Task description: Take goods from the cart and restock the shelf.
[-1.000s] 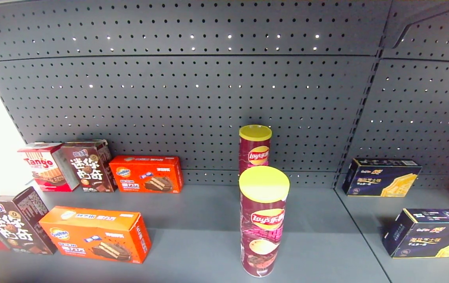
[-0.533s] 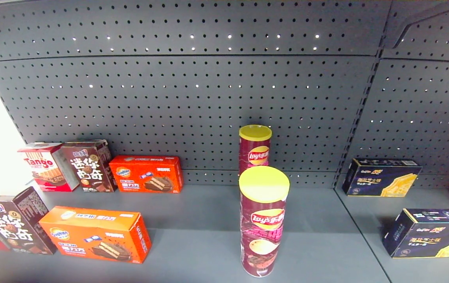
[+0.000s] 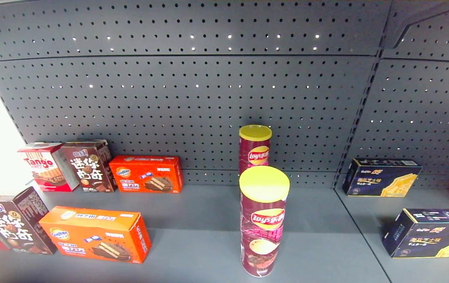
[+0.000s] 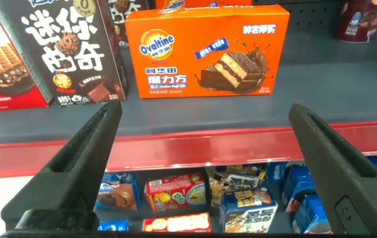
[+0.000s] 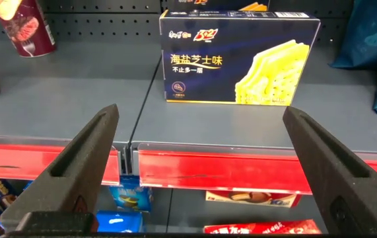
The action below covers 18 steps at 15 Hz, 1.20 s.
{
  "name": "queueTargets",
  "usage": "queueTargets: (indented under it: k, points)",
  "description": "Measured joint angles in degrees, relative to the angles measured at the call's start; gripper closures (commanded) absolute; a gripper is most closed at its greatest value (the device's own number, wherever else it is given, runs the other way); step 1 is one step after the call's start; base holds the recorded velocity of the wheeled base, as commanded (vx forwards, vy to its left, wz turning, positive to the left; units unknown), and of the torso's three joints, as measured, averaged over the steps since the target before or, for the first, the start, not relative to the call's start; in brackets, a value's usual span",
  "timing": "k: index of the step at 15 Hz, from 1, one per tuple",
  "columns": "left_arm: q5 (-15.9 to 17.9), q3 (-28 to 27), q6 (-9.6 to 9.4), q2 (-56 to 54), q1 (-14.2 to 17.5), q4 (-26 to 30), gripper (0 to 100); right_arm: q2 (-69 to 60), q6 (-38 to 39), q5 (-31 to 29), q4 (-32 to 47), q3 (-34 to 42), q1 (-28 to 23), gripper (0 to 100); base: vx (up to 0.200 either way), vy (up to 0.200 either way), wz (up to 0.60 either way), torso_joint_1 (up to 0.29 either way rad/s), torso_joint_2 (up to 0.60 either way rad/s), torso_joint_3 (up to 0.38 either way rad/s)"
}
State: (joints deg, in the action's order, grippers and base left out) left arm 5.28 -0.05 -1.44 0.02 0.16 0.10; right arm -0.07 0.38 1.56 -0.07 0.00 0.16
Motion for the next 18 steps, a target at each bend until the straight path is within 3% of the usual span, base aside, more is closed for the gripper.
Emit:
queueTargets:
  k: [13, 15, 18]
  points:
    - [0.16, 0.00, -0.22, -0.02, 0.00, 0.00, 0, 0.00, -0.11, 0.02, 0.00, 0.00, 0.00, 0, -0.015, 0.000, 0.00, 0.000, 0.00, 0.000]
    - [0.00, 0.02, -0.33, -0.02, 0.00, -0.02, 0, 0.00, -0.11, 0.02, 0.00, 0.00, 0.00, 0, 0.000, -0.200, 0.00, 0.002, 0.00, 0.000]
    - [0.07, 0.05, 0.02, -0.02, 0.00, 0.01, 0, 0.00, -0.13, 0.00, 0.00, 0.00, -0.05, 0, 0.000, 0.000, 0.00, 0.000, 0.00, 0.000]
